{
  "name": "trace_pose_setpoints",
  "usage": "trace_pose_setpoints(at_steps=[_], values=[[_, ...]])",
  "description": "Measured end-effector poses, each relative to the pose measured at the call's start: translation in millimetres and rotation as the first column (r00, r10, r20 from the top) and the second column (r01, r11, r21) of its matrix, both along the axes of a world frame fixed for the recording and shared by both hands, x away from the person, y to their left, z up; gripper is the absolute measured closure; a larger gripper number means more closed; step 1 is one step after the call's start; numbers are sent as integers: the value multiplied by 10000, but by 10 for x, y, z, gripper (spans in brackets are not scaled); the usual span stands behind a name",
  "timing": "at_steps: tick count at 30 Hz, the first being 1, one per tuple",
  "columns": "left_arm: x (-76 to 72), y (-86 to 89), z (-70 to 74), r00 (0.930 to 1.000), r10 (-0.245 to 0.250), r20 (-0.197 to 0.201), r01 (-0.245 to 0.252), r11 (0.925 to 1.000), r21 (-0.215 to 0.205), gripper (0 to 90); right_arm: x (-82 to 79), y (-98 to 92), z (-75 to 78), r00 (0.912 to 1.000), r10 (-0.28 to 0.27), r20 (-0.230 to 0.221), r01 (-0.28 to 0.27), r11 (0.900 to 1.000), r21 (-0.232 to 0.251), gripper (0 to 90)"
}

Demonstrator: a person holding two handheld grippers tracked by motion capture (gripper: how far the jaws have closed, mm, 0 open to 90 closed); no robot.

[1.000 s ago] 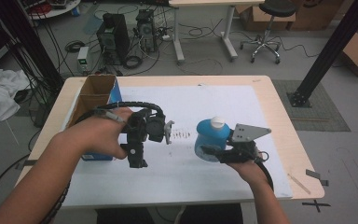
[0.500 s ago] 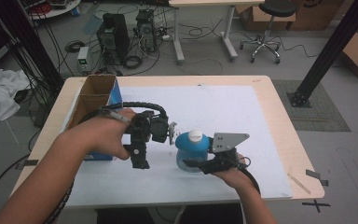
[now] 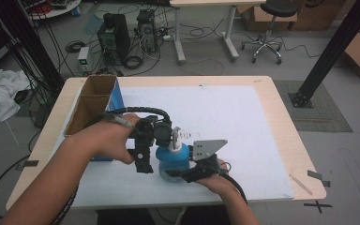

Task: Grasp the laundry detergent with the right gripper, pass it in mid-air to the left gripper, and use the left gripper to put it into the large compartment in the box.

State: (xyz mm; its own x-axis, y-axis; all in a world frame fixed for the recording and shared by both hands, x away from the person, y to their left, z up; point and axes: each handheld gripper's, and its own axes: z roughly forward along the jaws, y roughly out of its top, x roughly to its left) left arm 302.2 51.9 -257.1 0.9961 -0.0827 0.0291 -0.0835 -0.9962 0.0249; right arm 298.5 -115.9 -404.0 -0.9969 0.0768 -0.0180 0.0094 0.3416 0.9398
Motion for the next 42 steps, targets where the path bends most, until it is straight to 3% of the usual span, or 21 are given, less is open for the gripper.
trace_pose_setpoints(at_steps=[10,20,26,42], values=[[-30,17,-26,10000,24,-53,-25,10000,-61,1,15,264,-59,9995,206,-233,-205,9998,66,454],[-38,11,-56,10000,76,25,-75,9997,-227,1,34,442,-14,9994,285,-181,-284,9996,51,455],[-40,-16,-49,9999,28,166,-26,9999,-147,3,42,484,-14,9994,356,-31,-356,9993,71,455],[-33,-72,-87,9987,-30,515,19,9998,203,80,36,478,-18,9991,375,-182,-373,9992,145,456]])
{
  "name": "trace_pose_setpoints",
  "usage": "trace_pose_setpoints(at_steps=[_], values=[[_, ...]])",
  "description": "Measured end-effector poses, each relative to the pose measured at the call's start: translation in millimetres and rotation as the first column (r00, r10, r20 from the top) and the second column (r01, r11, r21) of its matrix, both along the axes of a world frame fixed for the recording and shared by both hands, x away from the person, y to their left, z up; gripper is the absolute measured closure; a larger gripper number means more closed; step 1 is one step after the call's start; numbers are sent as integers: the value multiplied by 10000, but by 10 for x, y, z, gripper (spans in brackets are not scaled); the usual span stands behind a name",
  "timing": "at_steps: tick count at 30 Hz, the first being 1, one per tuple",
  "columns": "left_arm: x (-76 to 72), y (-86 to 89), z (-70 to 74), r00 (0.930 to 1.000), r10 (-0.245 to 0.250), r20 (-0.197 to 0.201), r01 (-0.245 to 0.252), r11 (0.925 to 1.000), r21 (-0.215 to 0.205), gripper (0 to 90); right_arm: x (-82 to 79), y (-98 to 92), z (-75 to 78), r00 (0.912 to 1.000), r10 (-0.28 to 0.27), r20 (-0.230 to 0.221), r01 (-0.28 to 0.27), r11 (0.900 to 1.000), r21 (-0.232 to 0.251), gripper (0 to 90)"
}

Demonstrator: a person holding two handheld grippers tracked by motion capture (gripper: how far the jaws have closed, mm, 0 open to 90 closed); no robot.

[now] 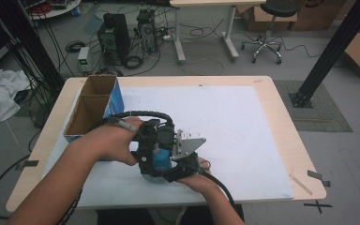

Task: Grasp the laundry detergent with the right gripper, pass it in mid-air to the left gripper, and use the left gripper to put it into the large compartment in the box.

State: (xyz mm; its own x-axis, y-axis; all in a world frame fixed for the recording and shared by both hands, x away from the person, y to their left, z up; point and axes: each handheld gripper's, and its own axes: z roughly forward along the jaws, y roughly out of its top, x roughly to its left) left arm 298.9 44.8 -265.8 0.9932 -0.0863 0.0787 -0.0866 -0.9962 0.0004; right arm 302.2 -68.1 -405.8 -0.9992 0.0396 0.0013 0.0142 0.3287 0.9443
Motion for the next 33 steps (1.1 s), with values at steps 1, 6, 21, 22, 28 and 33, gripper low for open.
trace_pose_setpoints(at_steps=[1,6,21,22,28,33], values=[[0,0,0,10000,0,0,0,10000,0,94,3,0,0,10000,8,32,-8,10000,17,456],[-1,-2,-10,10000,62,9,-62,10000,38,144,13,3,0,9999,-11,156,9,9999,115,455],[-9,5,-2,9999,167,-14,-167,9999,32,238,2,-12,5,10000,-26,14,25,9999,135,456],[-8,2,1,9999,154,-62,-154,9999,70,248,0,-13,7,10000,-35,33,34,9999,121,456],[-3,-2,6,9998,179,-27,-179,9998,37,265,2,-11,7,10000,-20,12,20,9999,158,456],[-3,-13,15,9997,172,-167,-170,9998,132,314,4,-8,9,10000,-21,-17,21,9998,173,456]])
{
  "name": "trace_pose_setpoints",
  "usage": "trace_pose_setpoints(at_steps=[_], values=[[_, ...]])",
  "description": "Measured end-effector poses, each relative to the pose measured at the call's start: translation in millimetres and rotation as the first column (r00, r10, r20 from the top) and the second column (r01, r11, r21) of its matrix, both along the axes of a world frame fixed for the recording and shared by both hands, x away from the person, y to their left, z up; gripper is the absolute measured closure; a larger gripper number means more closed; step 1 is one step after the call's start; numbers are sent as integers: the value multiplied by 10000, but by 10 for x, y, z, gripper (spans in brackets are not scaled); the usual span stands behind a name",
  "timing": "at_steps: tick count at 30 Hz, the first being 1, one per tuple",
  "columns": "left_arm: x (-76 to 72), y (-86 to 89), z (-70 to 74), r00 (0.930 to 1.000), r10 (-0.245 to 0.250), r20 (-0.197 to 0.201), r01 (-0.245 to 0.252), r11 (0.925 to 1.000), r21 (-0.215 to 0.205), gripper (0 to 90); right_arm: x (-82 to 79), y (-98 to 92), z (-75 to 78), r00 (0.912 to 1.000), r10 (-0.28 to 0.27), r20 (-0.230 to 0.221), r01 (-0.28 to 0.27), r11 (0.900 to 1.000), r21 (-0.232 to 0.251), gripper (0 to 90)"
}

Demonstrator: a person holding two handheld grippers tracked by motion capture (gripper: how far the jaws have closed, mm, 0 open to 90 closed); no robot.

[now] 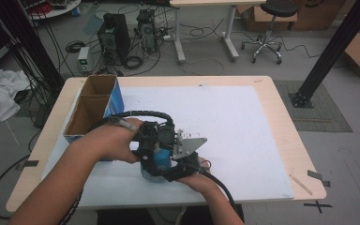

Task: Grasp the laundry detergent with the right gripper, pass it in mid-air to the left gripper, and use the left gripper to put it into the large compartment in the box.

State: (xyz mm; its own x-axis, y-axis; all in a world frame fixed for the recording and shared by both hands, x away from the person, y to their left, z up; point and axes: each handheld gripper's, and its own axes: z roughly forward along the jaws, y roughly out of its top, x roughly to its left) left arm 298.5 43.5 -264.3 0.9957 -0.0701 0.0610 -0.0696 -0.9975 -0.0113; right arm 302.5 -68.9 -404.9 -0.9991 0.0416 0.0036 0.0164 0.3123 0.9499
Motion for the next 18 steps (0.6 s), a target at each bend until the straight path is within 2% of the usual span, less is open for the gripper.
trace_pose_setpoints(at_steps=[4,18], values=[[-3,-2,-2,9999,-38,112,38,10000,-31,315,4,1,-2,10000,31,19,-31,10000,8,456],[1,10,-3,10000,78,32,-78,9999,-64,363,0,14,-11,10000,35,-74,-35,10000,7,457]])
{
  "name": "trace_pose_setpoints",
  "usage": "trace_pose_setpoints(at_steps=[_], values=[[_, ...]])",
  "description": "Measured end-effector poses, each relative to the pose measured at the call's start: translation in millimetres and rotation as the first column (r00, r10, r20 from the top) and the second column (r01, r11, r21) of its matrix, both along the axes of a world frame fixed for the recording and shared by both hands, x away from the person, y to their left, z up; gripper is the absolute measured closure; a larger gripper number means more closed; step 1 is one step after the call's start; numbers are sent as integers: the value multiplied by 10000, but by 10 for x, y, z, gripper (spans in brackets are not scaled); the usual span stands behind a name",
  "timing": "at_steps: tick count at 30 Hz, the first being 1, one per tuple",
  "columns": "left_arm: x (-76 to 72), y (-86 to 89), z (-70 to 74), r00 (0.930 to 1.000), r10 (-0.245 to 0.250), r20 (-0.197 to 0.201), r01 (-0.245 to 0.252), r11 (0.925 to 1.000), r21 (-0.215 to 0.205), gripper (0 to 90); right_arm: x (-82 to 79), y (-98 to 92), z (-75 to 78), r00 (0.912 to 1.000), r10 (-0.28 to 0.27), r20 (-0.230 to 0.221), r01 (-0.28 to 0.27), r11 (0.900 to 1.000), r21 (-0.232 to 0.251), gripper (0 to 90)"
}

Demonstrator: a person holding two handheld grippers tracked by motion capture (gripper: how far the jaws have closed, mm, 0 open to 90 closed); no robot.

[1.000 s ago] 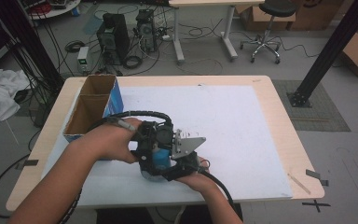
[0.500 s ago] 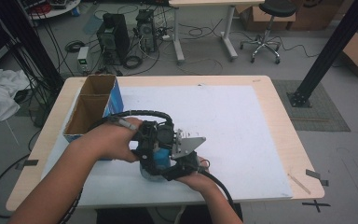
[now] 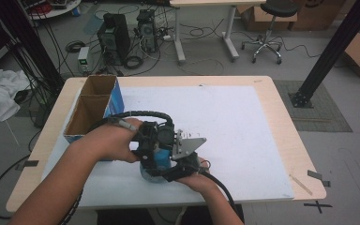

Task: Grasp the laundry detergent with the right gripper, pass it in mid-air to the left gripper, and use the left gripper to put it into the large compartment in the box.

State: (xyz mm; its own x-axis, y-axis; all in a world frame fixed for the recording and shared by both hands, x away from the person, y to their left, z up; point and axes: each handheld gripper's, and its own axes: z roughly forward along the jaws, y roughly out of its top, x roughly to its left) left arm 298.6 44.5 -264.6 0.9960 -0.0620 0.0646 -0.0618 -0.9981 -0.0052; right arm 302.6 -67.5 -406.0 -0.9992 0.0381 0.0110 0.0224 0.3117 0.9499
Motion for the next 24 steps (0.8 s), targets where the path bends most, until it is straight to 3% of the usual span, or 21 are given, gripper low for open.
trace_pose_setpoints(at_steps=[13,20,24], values=[[-34,-15,48,9999,72,86,-72,10000,-32,388,-26,-12,33,9997,-60,236,57,9999,99,450],[-21,-84,70,9998,67,194,-73,9995,309,388,-15,-28,53,9981,-261,555,245,9992,303,431],[-10,-112,65,9998,75,167,-81,9992,396,388,-5,-41,50,9991,-282,306,274,9993,272,418]])
